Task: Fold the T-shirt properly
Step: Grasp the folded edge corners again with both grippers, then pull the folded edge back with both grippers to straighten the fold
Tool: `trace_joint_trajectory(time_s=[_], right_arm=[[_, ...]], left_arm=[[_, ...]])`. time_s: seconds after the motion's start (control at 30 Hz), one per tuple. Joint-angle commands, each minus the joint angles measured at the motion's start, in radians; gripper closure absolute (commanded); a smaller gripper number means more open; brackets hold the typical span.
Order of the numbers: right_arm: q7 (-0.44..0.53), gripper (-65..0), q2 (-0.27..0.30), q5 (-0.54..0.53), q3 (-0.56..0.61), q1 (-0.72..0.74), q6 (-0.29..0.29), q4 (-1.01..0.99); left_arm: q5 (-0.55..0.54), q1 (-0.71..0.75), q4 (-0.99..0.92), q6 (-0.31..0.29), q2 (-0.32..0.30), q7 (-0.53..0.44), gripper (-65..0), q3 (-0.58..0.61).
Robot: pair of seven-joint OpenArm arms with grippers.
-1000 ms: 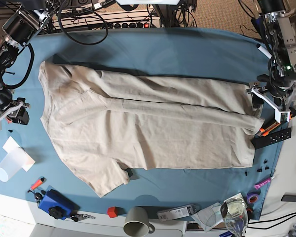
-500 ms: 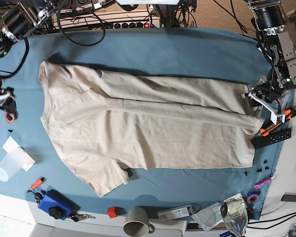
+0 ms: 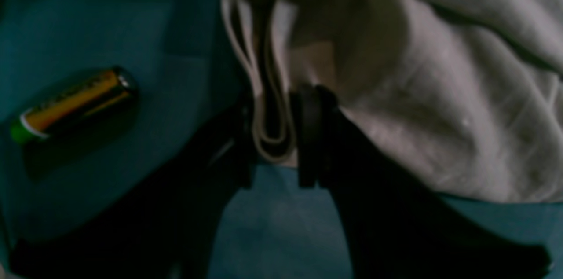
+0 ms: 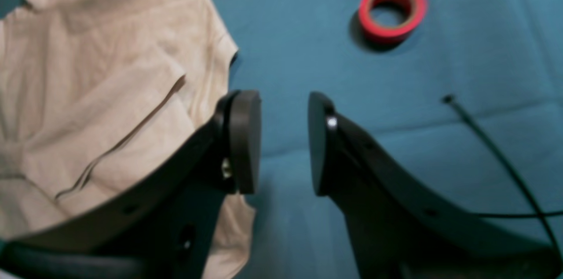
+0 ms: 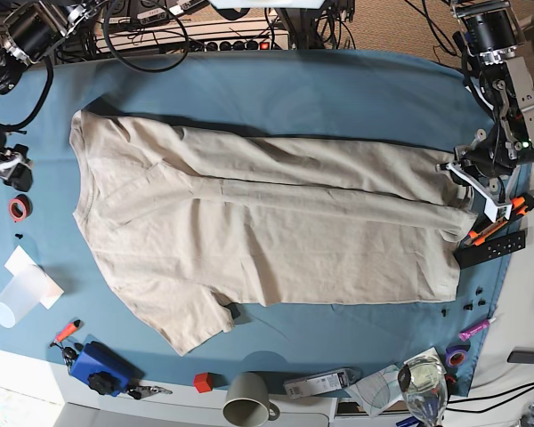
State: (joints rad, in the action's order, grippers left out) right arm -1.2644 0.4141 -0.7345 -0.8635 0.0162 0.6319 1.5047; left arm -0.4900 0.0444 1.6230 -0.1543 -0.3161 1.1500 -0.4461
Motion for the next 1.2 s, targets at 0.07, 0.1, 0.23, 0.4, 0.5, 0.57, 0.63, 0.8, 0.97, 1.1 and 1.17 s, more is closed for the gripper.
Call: trace_joint_trajectory(time_s=[0.07,0.1,0.23,0.4,0.5,0.57,0.63,0.8,0.97,1.1,1.17], right_arm=[[0.003,-18.9,0.009,0.018,0.016,0.011,-0.031,0.018],[-0.007,-18.9,0.002,0.026,0.019,0.011,-0.048,0.018],[-0.039,-18.9,-0.037,0.029,0.020,0.005,-0.061,0.018],[-0.040,-18.9,-0.093,0.080,0.027,-0.031,-0.090,0.018],[-0.058,-18.9,-0.112,0.080,0.027,-0.049,-0.091,0.018],[-0.080,-18.9,-0.113,0.080,0.027,-0.055,-0.091,0.018],[-0.102,-18.9,-0.113,0.080,0.027,-0.055,-0.091,0.018],[-0.109,-18.9,-0.125,0.080,0.027,-0.079,-0.091,0.018],[-0.102,-18.9,-0.158,0.071,0.027,-0.148,-0.091,0.018],[-0.095,-18.9,-0.176,0.069,0.040,-0.173,-0.090,0.018],[-0.094,-18.9,-0.176,0.069,0.070,-0.178,-0.090,0.018]], left_arm=[[-0.047,-0.009,0.016,-0.037,-0.018,0.027,-13.7,-0.004],[-0.063,-0.009,0.017,-0.052,-0.019,0.036,-13.7,-0.004],[-0.118,-0.009,0.017,-0.084,-0.019,0.047,-13.7,-0.004],[-0.116,-0.011,0.017,-0.084,-0.019,0.042,-13.7,-0.004],[-0.116,-0.011,0.017,-0.084,-0.019,0.030,-13.7,-0.004],[-0.113,-0.011,0.017,-0.083,-0.019,0.030,-13.7,-0.004],[-0.113,-0.011,0.017,-0.083,-0.019,0.028,-13.7,-0.004],[-0.113,-0.011,0.017,-0.084,-0.019,0.028,-13.7,-0.004],[-0.113,-0.011,0.017,-0.084,-0.019,0.028,-13.7,-0.004],[-0.113,-0.011,0.017,-0.084,-0.019,0.028,-13.7,-0.004],[-0.113,-0.011,0.017,-0.084,-0.019,0.028,-13.7,-0.004]])
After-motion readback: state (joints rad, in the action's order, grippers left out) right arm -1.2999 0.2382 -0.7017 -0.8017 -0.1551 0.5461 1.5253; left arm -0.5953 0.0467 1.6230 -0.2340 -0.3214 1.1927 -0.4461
